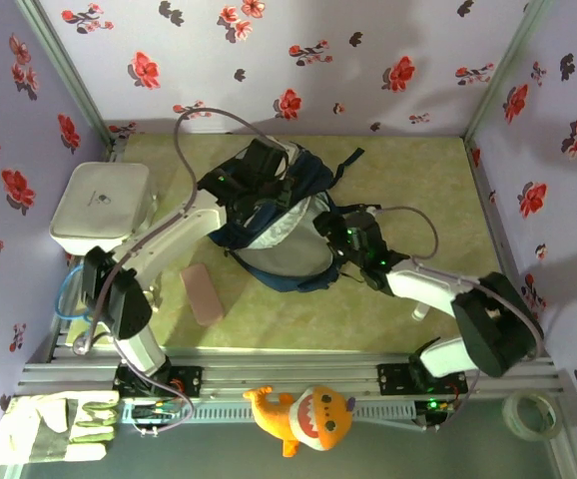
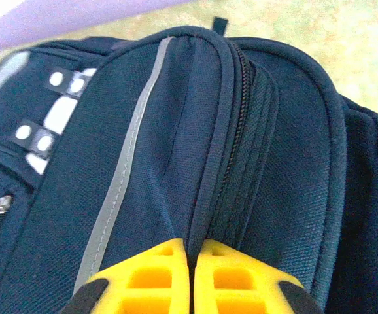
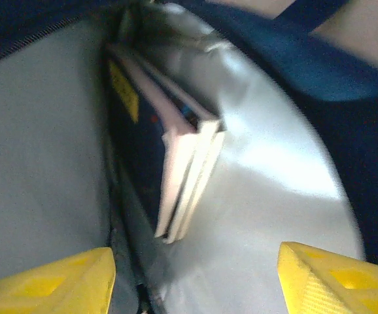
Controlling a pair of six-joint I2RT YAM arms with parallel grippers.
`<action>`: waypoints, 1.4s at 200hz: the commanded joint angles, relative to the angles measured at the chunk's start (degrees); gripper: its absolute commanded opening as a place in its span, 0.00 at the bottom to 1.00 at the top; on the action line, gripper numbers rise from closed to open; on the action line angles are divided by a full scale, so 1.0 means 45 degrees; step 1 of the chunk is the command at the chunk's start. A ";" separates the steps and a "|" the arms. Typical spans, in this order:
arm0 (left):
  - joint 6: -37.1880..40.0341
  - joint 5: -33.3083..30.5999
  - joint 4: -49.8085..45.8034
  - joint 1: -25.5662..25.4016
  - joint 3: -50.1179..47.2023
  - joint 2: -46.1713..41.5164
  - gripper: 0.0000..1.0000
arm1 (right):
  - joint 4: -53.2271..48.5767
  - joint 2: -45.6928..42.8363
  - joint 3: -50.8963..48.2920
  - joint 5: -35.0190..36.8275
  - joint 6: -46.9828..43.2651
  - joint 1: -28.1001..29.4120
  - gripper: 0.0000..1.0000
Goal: Pack the student bag
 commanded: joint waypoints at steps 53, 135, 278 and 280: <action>-0.1646 0.2340 0.1558 0.0083 0.2268 0.2795 0.42 | -0.4602 -0.4359 -0.0683 0.2816 -0.1083 -0.0656 0.74; -0.3893 0.2337 0.3414 0.2766 -0.4796 -0.1685 0.83 | -0.5682 -0.3920 0.0083 0.2061 -0.2801 -0.0560 0.76; -0.8847 0.4678 0.7406 0.6506 -1.0819 -0.1407 0.52 | -0.4591 -0.1276 0.0819 0.1442 -0.2363 0.0359 0.76; -0.8901 0.4678 0.7446 0.6513 -1.0839 -0.1381 0.52 | -0.4589 -0.1276 0.0808 0.1452 -0.2356 0.0359 0.76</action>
